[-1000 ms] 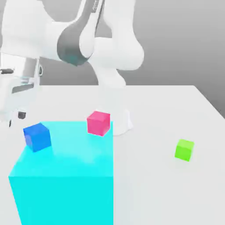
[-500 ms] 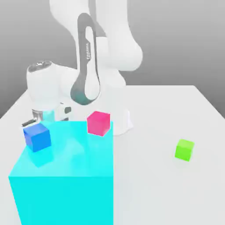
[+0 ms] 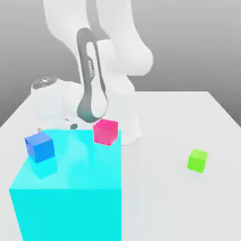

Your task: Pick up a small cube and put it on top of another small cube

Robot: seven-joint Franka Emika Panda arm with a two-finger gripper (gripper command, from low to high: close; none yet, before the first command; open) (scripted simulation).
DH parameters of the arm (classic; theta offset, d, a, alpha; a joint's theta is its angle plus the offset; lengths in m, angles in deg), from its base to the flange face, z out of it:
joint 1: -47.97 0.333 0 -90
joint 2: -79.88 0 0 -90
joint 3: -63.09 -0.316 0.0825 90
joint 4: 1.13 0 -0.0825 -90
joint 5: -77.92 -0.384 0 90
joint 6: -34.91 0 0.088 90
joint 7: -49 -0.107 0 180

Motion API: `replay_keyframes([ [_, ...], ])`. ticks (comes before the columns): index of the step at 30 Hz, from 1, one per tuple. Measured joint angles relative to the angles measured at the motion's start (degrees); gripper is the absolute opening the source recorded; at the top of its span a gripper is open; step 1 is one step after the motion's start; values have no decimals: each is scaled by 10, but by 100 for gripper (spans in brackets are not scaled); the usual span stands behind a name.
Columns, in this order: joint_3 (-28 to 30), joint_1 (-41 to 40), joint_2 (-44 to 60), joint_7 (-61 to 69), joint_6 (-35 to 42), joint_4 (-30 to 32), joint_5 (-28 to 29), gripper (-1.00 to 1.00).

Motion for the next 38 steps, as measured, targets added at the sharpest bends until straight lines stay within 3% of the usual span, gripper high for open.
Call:
replay_keyframes([
  [4,6,-4,-70,2,60,7,7,-100],
  [9,22,-39,-64,102,97,-63,-2,-100],
  [20,-5,68,-191,359,360,-225,-58,-100],
  [30,-115,194,-387,361,582,-205,-78,-100],
  [34,-139,202,-373,356,518,-150,-87,-100],
  [35,-142,202,-366,355,499,-138,-89,100],
  [38,-142,202,-366,355,499,-138,-89,100],
])
